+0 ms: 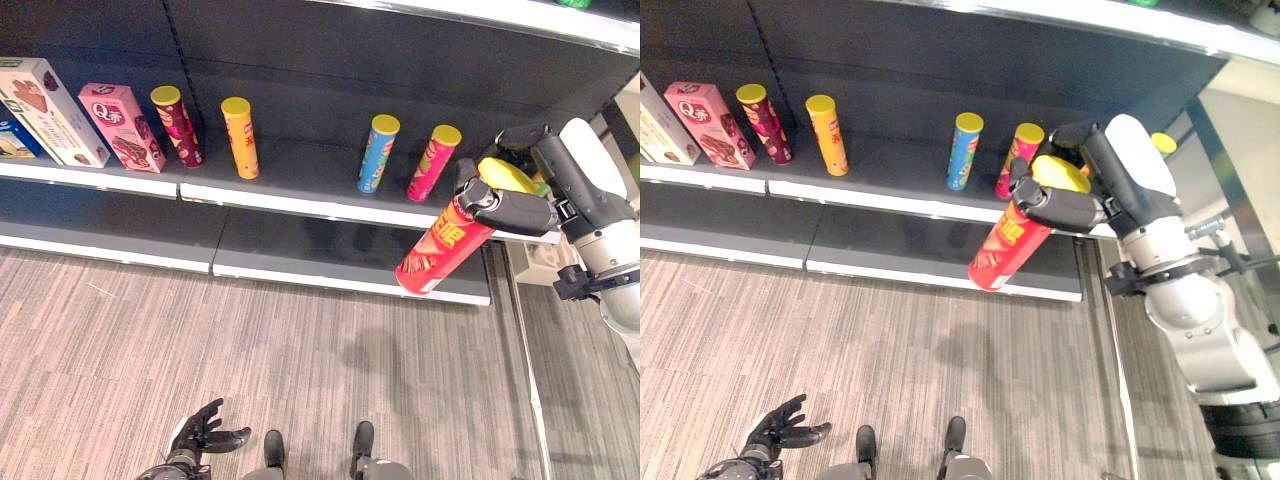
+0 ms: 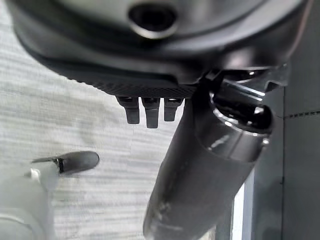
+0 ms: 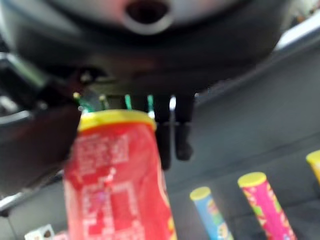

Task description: Put the goods on the table back onto the shelves and tidy them up.

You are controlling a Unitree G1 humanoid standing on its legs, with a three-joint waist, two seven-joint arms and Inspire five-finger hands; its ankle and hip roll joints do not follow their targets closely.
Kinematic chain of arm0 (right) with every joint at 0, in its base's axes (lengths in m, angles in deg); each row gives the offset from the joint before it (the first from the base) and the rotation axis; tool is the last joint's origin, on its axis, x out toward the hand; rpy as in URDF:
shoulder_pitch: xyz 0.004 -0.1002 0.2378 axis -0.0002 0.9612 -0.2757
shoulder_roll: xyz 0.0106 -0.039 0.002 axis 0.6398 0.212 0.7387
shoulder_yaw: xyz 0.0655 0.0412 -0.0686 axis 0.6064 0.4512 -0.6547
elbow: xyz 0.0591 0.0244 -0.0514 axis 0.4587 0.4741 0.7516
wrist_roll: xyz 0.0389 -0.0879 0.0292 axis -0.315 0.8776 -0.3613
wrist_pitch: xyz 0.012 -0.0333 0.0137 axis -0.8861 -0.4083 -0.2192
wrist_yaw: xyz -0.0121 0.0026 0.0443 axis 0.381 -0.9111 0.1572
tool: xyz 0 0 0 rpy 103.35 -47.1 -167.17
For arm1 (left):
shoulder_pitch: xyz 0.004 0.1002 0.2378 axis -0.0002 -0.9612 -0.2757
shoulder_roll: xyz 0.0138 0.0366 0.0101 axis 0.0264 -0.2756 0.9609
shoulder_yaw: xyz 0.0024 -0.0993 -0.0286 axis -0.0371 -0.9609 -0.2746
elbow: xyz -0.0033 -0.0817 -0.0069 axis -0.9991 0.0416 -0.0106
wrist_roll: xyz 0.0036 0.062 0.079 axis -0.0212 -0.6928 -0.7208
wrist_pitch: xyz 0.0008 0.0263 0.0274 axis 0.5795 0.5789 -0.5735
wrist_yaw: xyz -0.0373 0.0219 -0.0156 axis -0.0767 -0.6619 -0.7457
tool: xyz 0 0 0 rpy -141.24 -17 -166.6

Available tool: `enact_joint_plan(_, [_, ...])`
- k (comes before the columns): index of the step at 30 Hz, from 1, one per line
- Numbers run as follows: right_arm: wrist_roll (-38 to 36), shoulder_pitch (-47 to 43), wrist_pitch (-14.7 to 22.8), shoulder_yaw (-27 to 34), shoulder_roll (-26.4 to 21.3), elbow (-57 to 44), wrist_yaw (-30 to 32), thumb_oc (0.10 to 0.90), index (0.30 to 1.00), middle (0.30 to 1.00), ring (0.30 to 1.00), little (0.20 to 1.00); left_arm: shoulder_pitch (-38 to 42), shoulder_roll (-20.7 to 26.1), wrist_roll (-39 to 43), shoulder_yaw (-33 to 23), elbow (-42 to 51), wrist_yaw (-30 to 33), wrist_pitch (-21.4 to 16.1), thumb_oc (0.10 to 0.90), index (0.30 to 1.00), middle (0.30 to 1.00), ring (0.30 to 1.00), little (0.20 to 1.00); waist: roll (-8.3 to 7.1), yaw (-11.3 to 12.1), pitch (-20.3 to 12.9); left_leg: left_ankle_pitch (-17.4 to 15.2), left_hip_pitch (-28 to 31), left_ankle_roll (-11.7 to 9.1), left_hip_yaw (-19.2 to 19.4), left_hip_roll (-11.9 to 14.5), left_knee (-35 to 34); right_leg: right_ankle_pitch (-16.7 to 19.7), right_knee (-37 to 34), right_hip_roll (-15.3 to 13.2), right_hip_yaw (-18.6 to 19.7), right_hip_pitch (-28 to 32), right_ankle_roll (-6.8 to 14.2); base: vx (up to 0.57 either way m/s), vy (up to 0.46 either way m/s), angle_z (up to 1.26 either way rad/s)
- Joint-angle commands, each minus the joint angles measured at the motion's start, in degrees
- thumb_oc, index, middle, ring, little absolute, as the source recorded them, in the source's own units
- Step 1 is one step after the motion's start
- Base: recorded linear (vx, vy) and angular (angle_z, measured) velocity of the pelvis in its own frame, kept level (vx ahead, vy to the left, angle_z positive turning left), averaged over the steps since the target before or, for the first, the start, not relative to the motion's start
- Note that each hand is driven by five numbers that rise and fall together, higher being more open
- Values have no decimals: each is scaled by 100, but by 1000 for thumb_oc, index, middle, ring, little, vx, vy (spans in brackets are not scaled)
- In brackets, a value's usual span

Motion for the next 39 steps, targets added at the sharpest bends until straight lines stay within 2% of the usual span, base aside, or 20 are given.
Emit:
enact_joint_plan(1, [48,-802,273,343,-437,-277,421,400,300,300,300,300,150,400,-64,-132,448,19,-260,800,900,900,900,900,-185,131,57,-1016,-396,-456,65,-132,2068,-587,252,288,320,-24,-42,58,-64,24])
enact_joint_plan(2, [33,-878,277,239,-373,-264,416,400,300,300,300,300,177,383,-56,-118,438,39,-249,800,900,900,900,900,-248,215,148,-745,-775,-583,44,-74,2651,-634,198,254,314,82,-91,48,-65,17])
enact_joint_plan(3, [34,-903,278,222,-370,-252,419,400,300,300,300,300,182,386,-56,-126,436,40,-249,800,900,900,900,900,-230,204,151,-783,-839,-593,28,-46,2756,-628,190,281,306,74,-101,69,-10,16])
enact_joint_plan(4, [86,-925,221,103,-376,-223,362,400,300,300,300,300,149,381,8,-125,494,50,-232,800,900,900,900,900,-260,263,188,-770,-1126,-548,33,187,2739,-706,99,271,307,207,-72,152,49,13])
enact_joint_plan(5, [95,-957,195,51,-396,-235,319,400,300,300,300,300,99,387,18,-141,533,40,-215,800,900,900,900,900,-259,292,148,-887,-1166,-479,7,317,2381,-743,66,252,338,246,-28,172,50,5])
enact_joint_plan(6, [95,-967,192,34,-396,-232,319,400,300,300,300,300,85,384,18,-147,540,40,-211,800,900,900,900,900,-271,310,149,-880,-1115,-478,39,312,2327,-750,67,242,364,257,-25,268,146,-11])
enact_joint_plan(7, [42,-1071,245,-143,-334,-254,313,400,300,300,300,300,-19,409,10,-100,590,50,-204,800,900,900,900,900,-242,439,97,-532,-1044,-457,-319,523,1358,-821,79,251,494,282,22,266,181,-15])
enact_joint_plan(8, [20,-1139,268,-213,-320,-221,338,400,300,300,300,300,-31,446,16,-90,598,66,-219,800,900,900,900,900,-214,501,97,-295,-1151,-497,-532,676,942,-896,71,243,555,306,53,262,172,-29])
enact_joint_plan(9, [20,-1161,273,-238,-322,-206,343,400,300,300,300,300,-37,443,17,-96,598,67,-220,800,900,900,900,900,-216,491,91,-245,-1103,-510,-529,682,843,-908,81,248,554,303,44,309,211,-65])
enact_joint_plan(10, [34,-1272,279,-352,-290,-112,435,400,300,300,300,300,-78,477,57,-74,601,113,-221,800,900,900,900,900,-165,592,54,67,-1351,-659,-861,881,20,-1143,45,191,712,481,93,439,294,-63])
enact_joint_plan(11, [107,-1245,244,-369,-298,-83,417,400,300,300,300,300,-127,452,30,-77,552,107,-218,800,900,900,900,900,-54,605,-69,50,-1315,-772,-1015,902,-308,-1245,35,139,895,677,153,576,428,-68])
enact_joint_plan(12, [196,-1238,241,-348,-251,-95,434,400,300,300,300,300,-122,443,-17,-59,535,121,-221,800,900,900,900,900,53,615,-134,281,-1258,-799,-965,915,-308,-1262,39,88,889,778,224,516,530,-47])
enact_joint_plan(13, [352,-1450,196,-516,-168,-192,397,400,300,300,300,300,-81,475,-29,-32,534,152,-247,800,900,900,900,900,132,668,-118,403,-1126,-758,-846,823,-211,-1207,219,-165,986,733,297,305,377,-70])
enact_joint_plan(14, [356,-1485,193,-546,-164,-180,401,400,300,300,300,300,-80,470,-29,-45,531,152,-249,800,900,900,900,900,119,684,-106,399,-1105,-751,-809,818,-215,-1214,234,-183,1020,725,304,199,338,-80])
enact_joint_plan(16, [408,-1790,174,-769,-117,-179,433,400,300,300,300,300,49,594,-26,-53,507,194,-267,800,900,900,900,900,83,740,-40,270,-1131,-667,-635,736,29,-1097,420,-389,1139,528,371,74,238,-91])
enact_joint_plan(17, [466,-2104,158,-1020,-43,-198,440,400,300,300,300,300,207,757,43,-142,506,290,-306,800,900,900,900,900,29,807,4,81,-1271,-576,-424,626,381,-846,402,-591,1184,345,470,51,227,-73])
enact_joint_plan(22, [493,-2408,142,-1192,-63,-145,503,400,300,300,300,300,305,817,127,-167,427,386,-330,800,900,900,900,900,-54,843,5,-94,-1459,-445,-358,525,600,-640,360,-721,1215,162,535,20,99,-19])
enact_joint_plan(29, [544,-2745,154,-1522,-86,-117,460,400,300,300,300,300,241,700,209,-121,431,408,-331,800,900,900,900,900,-229,938,87,-111,-1592,-395,-457,503,580,-530,304,-687,1055,78,591,0,-11,5])
enact_joint_plan(33, [684,-2833,134,-1598,-97,-69,484,400,300,300,300,300,200,664,252,-122,471,417,-327,800,900,900,900,900,-257,986,126,-107,-1616,-392,-496,504,579,-567,310,-663,1011,93,593,-2,-42,1])
enact_joint_plan(39, [1740,-3246,-79,-1915,-65,344,786,400,300,300,300,300,192,612,306,-85,489,532,-319,800,900,900,900,900,-257,1224,327,-47,-1707,-377,-772,520,533,-697,544,-576,835,2,564,-14,-60,18])
